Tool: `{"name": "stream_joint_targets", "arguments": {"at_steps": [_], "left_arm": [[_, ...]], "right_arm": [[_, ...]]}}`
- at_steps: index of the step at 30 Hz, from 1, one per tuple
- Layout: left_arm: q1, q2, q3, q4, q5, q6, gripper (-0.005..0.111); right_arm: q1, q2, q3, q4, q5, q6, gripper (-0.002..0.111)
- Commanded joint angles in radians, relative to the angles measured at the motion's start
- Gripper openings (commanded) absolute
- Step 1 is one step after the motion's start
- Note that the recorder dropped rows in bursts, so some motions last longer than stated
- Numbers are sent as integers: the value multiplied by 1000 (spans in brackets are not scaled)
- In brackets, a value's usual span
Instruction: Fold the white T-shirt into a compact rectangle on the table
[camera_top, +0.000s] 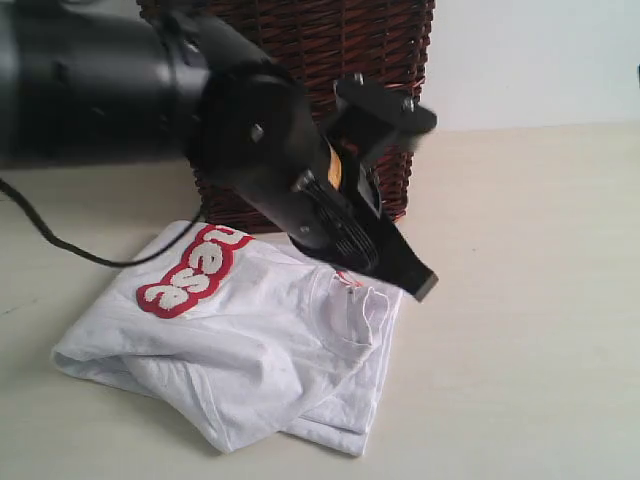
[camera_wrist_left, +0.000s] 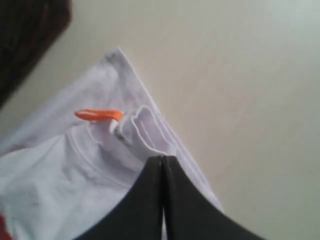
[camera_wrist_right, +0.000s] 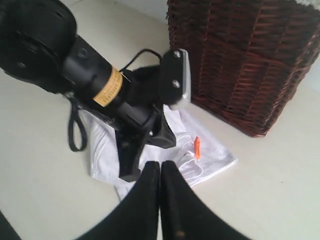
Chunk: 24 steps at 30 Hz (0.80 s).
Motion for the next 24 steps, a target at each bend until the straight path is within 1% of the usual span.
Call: {"name": "stream_joint_targets", "arguments": {"at_steps": [1, 3, 5, 9, 13, 16, 19, 21, 24], "left_arm": [[-2, -180, 38, 52, 5, -14, 0], [-2, -254, 60, 88, 7, -59, 0], [-2, -339, 88, 151, 7, -112, 0], [-2, -524, 167, 254, 4, -226, 0], [-2, -708, 273, 284, -28, -277, 0], [-2, -865, 367, 300, -77, -315, 0], [-2, -1001, 465, 307, -118, -321, 0], [-2, -1089, 519, 307, -137, -335, 0], [-2, -1187, 574, 307, -137, -345, 0]], "right_arm": [[-2, -83, 100, -24, -105, 8, 0], [-2, -90, 151, -41, -140, 38, 0], [-2, -79, 197, -56, -154, 66, 2], [-2, -2, 250, -56, -154, 93, 18], [-2, 93, 270, -52, -154, 131, 36], [-2, 155, 270, -24, -159, 135, 43], [-2, 231, 270, 57, -186, 115, 43], [-2, 304, 270, 126, -201, 72, 41], [-2, 428, 270, 259, -209, -35, 27]]}}
